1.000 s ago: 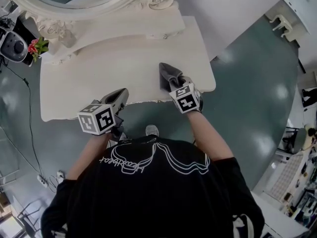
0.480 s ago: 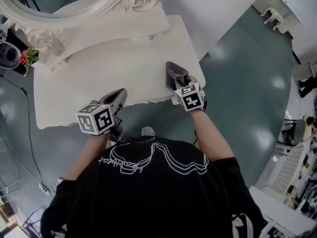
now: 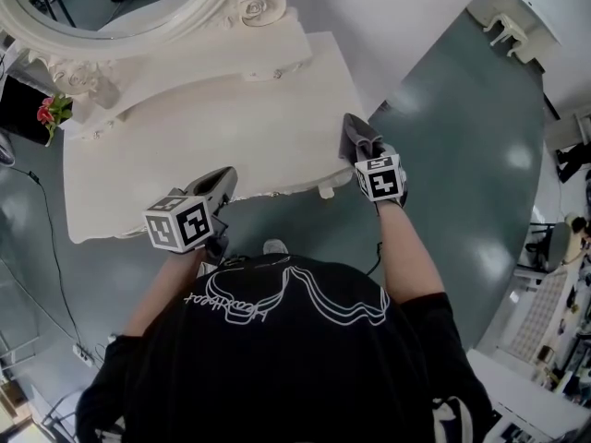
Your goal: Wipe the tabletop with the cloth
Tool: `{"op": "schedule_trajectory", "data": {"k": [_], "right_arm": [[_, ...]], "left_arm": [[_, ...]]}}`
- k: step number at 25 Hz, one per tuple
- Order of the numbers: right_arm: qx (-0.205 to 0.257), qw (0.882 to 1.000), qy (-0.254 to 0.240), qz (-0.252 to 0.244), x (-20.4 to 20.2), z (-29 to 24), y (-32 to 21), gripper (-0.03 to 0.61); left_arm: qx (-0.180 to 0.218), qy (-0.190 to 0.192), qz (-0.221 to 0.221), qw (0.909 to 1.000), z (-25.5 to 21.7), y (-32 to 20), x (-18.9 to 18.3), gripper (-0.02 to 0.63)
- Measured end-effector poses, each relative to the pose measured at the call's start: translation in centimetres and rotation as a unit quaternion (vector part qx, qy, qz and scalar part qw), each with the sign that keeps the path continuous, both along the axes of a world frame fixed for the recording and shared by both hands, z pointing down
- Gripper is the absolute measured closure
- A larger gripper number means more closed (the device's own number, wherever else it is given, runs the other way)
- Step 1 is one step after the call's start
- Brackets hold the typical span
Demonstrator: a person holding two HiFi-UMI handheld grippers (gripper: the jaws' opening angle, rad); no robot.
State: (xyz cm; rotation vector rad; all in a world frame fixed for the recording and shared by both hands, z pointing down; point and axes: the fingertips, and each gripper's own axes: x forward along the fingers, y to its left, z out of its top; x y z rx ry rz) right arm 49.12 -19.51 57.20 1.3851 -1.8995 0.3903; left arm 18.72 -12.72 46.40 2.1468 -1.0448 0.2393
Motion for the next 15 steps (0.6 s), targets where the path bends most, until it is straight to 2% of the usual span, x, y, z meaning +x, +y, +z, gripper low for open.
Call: {"op": "schedule_trajectory", "data": {"k": [8, 12, 15], "right_arm": [[0.001, 0.999, 0.004, 0.04, 3.8, -0.1, -0.1, 0.531], [-0.013, 0.999, 0.003, 0.05, 4.6, -0.2, 0.3, 0.531], [-0.008, 0.998, -0.04, 0.046, 3.7, -1.6, 0.5, 0.531]], "left_arm": [[0.003, 0.0, -0.007, 1.0, -0.2, 0.0, -0.3, 0.609], [0.008, 0.0, -0.012, 0.9999, -0.7, 0.2, -0.8, 0.609], [0.015, 0.001, -0.017, 0.9997, -1.5, 0.3, -1.7, 0.609]]}}
